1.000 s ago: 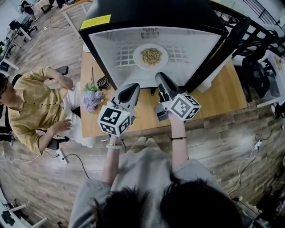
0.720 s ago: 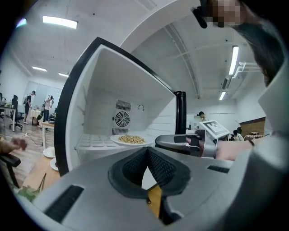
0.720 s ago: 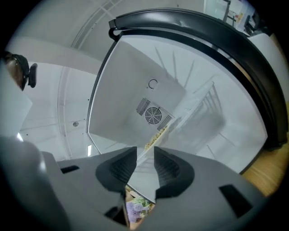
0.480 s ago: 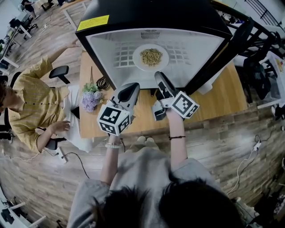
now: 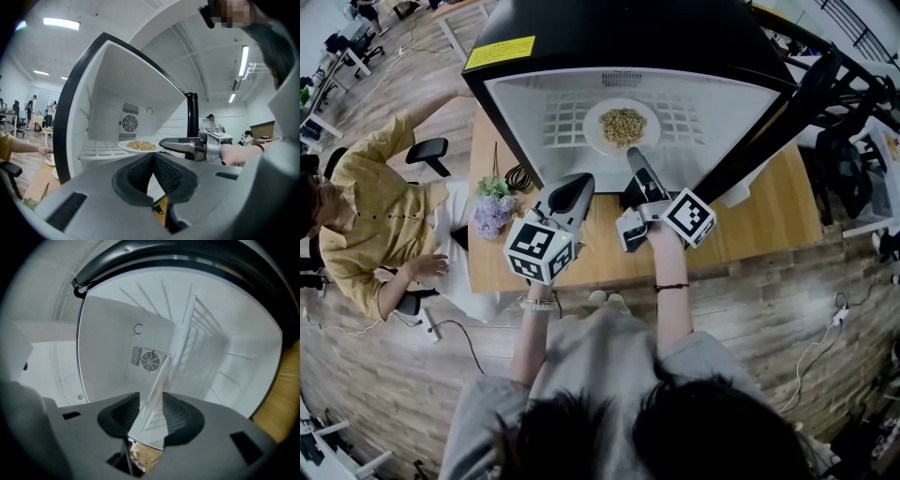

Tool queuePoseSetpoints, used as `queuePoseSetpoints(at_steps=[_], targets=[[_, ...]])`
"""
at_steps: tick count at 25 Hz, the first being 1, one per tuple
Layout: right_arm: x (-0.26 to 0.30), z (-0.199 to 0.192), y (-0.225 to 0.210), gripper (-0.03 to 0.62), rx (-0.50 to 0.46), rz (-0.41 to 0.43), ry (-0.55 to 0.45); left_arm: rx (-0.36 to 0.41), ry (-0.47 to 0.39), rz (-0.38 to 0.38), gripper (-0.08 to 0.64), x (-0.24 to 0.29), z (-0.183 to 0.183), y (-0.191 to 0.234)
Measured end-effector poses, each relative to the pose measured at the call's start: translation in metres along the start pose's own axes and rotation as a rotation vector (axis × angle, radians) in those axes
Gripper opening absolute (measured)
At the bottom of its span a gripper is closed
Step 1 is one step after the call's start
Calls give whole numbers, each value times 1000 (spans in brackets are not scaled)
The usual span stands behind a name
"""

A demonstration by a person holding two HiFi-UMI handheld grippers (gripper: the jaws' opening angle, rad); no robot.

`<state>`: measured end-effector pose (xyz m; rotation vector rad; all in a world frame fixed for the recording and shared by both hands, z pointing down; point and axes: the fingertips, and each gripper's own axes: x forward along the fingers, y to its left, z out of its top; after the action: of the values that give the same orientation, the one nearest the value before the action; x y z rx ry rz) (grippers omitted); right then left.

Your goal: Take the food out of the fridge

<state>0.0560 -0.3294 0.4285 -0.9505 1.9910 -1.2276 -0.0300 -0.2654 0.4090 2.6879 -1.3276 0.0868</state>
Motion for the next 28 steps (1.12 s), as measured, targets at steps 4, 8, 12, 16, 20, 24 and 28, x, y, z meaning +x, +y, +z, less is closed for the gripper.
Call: queuePoseSetpoints(at_steps=[4,8,12,16,20,24,28], targets=[[5,0,-3,143,31,-5,-3,2,0,4,8,3,1,5],[8,2,-4,143,64,3,-7,2,1,6,8,4,1,8],[11,2,-5,141,116,14,-18,3,-2,8,8,6,2,10],[13,3,-5,138,156,18,-25,2,-1,9,8,6,2,10],[15,3,-6,132,187,26,-34,3,-1,17,8,6,2,12],[16,3,-7,114,220,25,-43,5,-1,26,8,4,3,14],[16,3,-9,95,242,27,-47,4,2,35,8,1,2,15]])
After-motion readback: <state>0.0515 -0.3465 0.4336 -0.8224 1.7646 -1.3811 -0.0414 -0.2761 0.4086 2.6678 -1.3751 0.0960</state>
